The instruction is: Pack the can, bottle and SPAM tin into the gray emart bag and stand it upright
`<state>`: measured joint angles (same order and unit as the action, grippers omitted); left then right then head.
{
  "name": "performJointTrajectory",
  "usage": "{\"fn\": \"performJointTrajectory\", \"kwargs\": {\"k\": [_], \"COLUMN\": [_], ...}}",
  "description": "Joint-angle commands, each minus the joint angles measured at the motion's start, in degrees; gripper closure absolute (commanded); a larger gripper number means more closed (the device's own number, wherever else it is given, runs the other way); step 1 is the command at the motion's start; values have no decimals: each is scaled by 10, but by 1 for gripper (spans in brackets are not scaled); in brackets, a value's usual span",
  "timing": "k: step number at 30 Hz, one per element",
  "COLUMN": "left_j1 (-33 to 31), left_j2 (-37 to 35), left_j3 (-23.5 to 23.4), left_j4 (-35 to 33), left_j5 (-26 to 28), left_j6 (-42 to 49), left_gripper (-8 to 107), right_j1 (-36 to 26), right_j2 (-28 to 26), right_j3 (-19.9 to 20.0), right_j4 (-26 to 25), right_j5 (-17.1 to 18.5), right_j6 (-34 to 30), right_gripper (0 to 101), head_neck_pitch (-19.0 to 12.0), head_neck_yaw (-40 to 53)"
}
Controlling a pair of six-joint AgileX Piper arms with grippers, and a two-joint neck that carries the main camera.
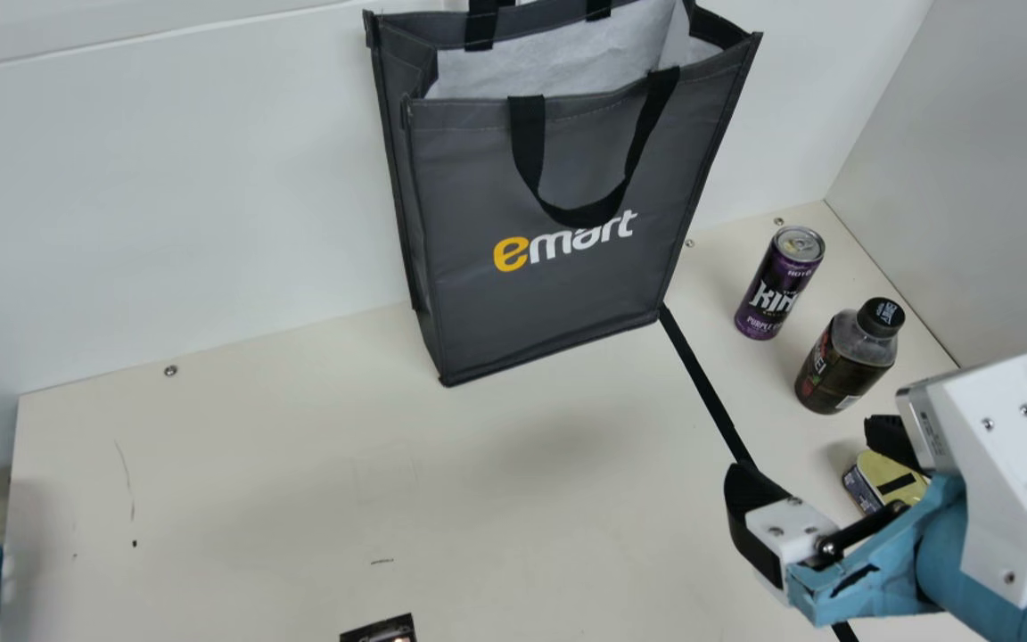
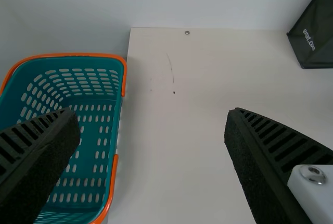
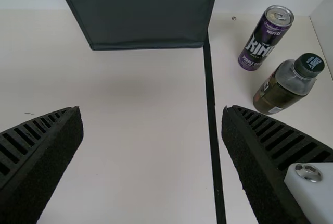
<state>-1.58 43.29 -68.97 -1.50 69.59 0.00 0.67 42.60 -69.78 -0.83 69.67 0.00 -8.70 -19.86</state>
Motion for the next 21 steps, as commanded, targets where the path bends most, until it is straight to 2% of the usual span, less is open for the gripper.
{"fn": "performJointTrajectory", "kwargs": {"k": [1,12,21], "left_j1": [0,0,0], "left_j2": [0,0,0], "left_j3": [0,0,0], "left_j4": [0,0,0], "left_j5": [0,0,0], "left_j6": [0,0,0], "left_gripper": [9,9,9], "right_j1": [0,2,11], "right_j2": [0,4,36], "right_j3": [0,-4,-44], "right_j4": [0,-2,-12], "right_j5": [0,-1,-1], "right_j6": [0,-2,-18], "right_gripper": [6,6,6], "head_neck_pitch": [-13,-13,-13], "head_neck_yaw": [-1,-1,-1]}}
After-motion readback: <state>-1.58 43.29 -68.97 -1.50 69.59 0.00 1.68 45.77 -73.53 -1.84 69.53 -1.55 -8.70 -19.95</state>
